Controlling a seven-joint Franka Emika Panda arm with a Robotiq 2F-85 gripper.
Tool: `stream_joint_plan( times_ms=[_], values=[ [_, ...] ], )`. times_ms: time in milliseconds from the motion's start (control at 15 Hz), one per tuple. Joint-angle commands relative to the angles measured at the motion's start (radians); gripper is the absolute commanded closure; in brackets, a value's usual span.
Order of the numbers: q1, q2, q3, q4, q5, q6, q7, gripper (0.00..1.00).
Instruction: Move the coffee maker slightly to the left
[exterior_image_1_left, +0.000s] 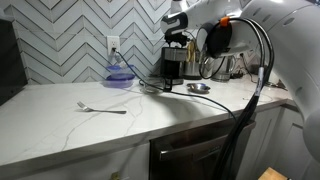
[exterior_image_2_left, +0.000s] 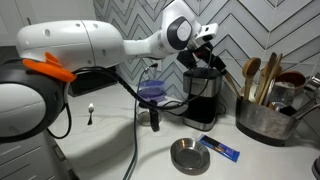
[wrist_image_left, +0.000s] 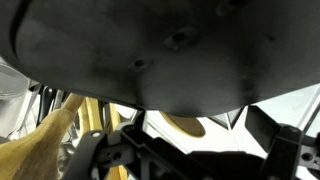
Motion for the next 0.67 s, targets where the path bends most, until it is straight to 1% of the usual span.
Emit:
stream_joint_plan(
  times_ms=[0,333,600],
  values=[
    [-0.004,0.043,0.004,0.055,0.023,-0.018,0.076,0.0],
    [0.0,0.05,-0.005,0.065,0.016,-0.02,0.183,0.0],
    [0.016,0.057,-0.035,0.064,-0.029,-0.025,0.181,0.0]
  ],
)
